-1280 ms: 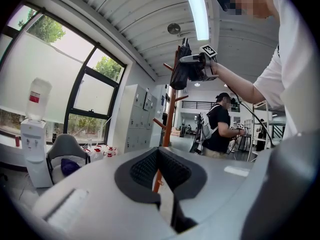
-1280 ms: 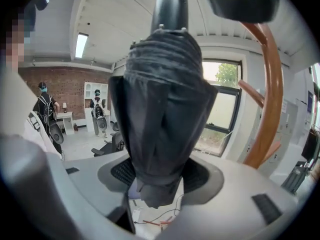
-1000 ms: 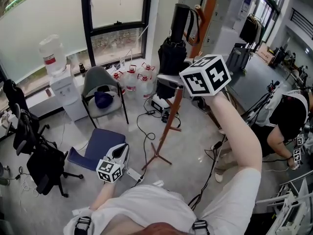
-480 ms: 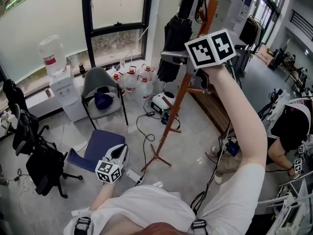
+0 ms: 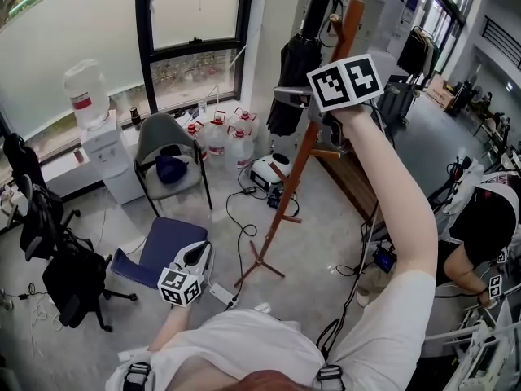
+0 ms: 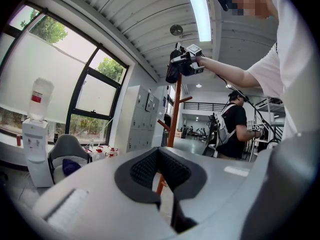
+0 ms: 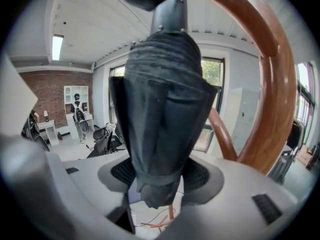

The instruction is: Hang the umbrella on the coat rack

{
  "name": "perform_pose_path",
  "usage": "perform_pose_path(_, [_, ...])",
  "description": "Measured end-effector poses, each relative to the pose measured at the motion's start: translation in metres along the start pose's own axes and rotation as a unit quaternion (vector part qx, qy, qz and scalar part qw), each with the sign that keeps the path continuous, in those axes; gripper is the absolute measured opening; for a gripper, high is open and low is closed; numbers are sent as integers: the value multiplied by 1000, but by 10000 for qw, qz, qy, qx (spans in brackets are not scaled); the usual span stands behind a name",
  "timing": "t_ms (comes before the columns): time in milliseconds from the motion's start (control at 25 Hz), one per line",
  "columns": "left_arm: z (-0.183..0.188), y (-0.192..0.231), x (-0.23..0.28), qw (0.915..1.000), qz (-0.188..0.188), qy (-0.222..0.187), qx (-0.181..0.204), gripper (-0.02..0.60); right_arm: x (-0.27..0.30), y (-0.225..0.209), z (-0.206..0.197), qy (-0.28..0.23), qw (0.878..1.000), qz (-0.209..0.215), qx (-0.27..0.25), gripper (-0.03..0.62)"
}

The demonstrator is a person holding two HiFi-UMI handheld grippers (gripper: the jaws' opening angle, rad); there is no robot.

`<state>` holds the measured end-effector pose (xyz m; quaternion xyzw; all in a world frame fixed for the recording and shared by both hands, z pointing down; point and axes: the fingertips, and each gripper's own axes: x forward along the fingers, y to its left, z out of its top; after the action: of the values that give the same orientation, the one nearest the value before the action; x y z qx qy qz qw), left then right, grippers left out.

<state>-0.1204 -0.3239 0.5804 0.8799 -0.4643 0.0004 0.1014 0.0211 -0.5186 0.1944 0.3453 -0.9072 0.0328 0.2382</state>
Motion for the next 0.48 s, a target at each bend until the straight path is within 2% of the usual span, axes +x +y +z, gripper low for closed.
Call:
perform_pose_path(160, [0,1,0,10000,-11,18,-8,9,9,-4,-15,95,9998,33,150,258])
perform_pose_path(480, [-3,2,4,10000,-33,76,26,10,20,2,-47,252,9995,158,131,258])
